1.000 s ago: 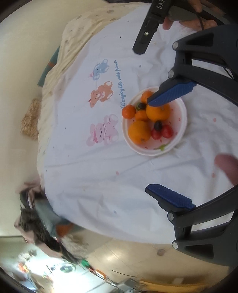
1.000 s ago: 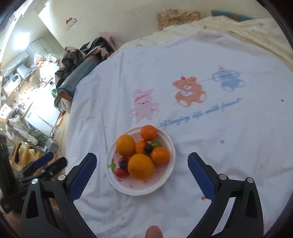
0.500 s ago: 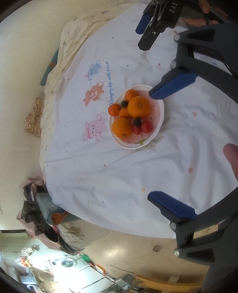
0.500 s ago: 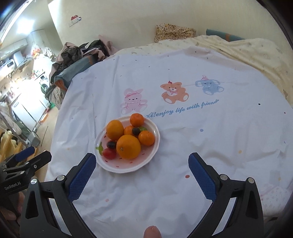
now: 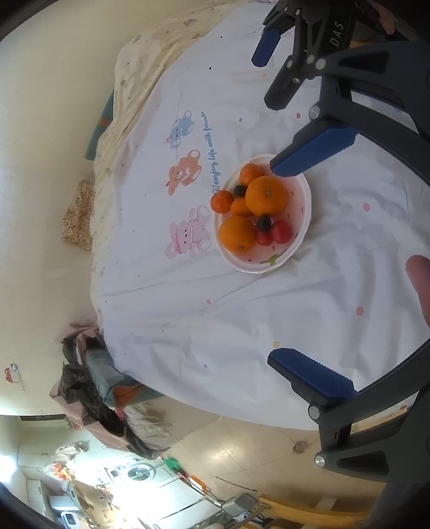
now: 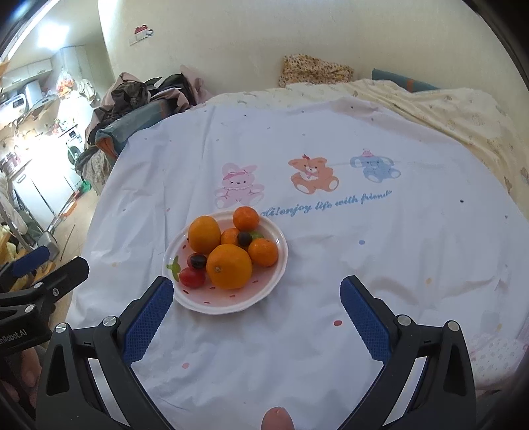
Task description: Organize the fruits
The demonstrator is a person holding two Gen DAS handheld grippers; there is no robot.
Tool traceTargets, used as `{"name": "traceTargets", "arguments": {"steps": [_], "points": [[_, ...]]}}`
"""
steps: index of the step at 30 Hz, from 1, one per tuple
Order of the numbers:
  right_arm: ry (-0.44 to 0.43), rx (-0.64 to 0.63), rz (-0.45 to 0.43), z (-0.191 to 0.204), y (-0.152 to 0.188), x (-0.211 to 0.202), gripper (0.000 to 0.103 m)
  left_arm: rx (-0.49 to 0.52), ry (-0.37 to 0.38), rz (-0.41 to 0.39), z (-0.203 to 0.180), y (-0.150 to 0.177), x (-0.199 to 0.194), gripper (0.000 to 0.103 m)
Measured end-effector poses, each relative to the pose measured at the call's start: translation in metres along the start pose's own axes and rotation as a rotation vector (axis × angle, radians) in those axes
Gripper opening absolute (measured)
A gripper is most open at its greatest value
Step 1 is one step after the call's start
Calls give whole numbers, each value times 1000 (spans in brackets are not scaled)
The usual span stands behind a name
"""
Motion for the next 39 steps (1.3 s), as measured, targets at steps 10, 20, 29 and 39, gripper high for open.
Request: {"name": "traceTargets", "arguments": {"steps": [10,20,29,39], "points": [[6,-17,-15,3,-1,-3,103,-38,15,40,6,2,9,102],[10,-15,-16,4,-1,-4,103,-40,19,48,8,3,10,102],[10,-14,-16,4,-1,-5,103,-39,18,49,8,3,10,102],[18,-11,-5,3,-1,-4,103,-39,28,55,8,3,11,102]]}}
Point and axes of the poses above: each gripper's, at about its wrist camera, not at the fingertips, and x roughly the way its jaws point, z to its left, y to its underside, the point moved 3 cm from there along x, roughly the way its jaws point, and after that the axes turned 2 degrees about y, right-handed, at the moved point
